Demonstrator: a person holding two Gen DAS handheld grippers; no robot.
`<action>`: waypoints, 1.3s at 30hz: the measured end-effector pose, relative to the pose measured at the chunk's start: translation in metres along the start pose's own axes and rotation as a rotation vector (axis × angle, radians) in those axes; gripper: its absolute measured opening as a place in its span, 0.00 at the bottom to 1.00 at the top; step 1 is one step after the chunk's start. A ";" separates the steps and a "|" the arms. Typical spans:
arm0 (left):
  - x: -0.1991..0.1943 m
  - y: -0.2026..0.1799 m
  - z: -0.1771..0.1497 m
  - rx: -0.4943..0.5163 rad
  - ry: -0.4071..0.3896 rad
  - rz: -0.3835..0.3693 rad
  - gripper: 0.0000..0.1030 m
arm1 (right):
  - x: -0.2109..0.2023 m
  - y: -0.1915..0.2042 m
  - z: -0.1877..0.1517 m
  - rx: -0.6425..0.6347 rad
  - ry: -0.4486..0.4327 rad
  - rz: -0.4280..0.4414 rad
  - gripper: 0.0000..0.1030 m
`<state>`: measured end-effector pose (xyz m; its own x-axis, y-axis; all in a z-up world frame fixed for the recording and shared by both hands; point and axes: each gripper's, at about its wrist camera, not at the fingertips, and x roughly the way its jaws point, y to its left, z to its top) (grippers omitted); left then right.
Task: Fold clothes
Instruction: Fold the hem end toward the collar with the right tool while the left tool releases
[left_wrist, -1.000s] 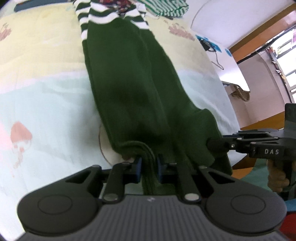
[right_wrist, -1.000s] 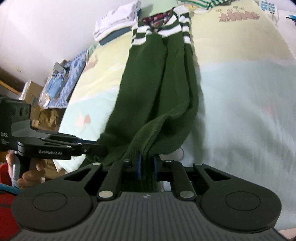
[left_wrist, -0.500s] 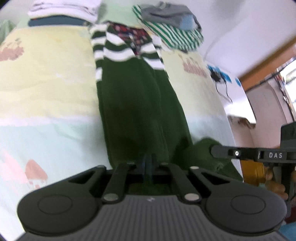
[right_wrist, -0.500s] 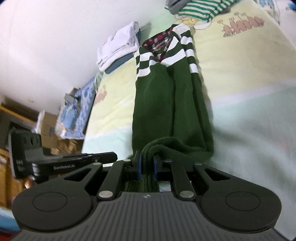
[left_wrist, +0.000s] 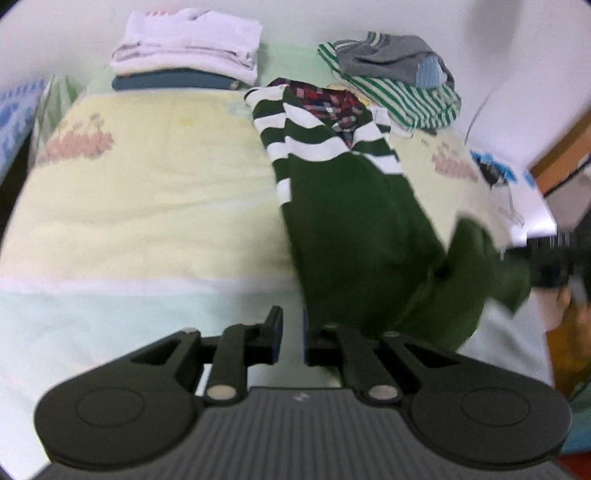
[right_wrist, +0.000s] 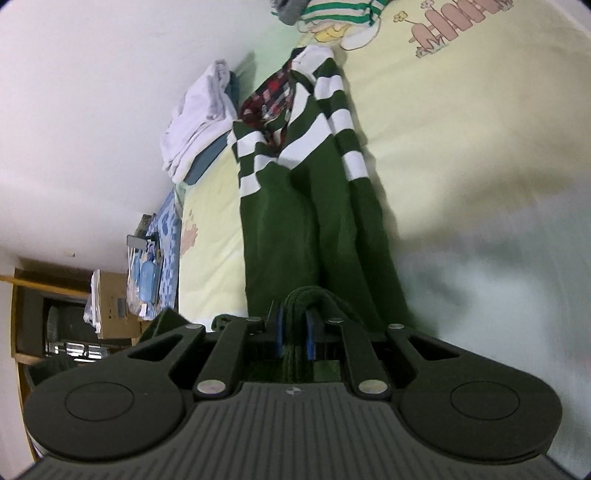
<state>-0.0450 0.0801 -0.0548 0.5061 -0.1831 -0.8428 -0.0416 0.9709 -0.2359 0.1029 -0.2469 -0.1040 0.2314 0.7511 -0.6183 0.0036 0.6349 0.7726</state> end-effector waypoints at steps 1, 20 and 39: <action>0.001 -0.001 -0.002 0.013 -0.001 -0.008 0.00 | 0.002 -0.002 0.003 0.008 0.001 -0.003 0.12; 0.038 0.002 0.023 0.043 -0.045 -0.152 0.54 | 0.029 -0.020 0.029 0.108 0.037 -0.060 0.12; 0.011 0.001 0.009 0.082 -0.066 -0.229 0.66 | -0.038 0.023 0.026 -0.317 -0.150 -0.101 0.44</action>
<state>-0.0320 0.0804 -0.0603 0.5496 -0.3922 -0.7377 0.1491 0.9148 -0.3753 0.1196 -0.2658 -0.0593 0.3854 0.6617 -0.6431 -0.2628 0.7468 0.6110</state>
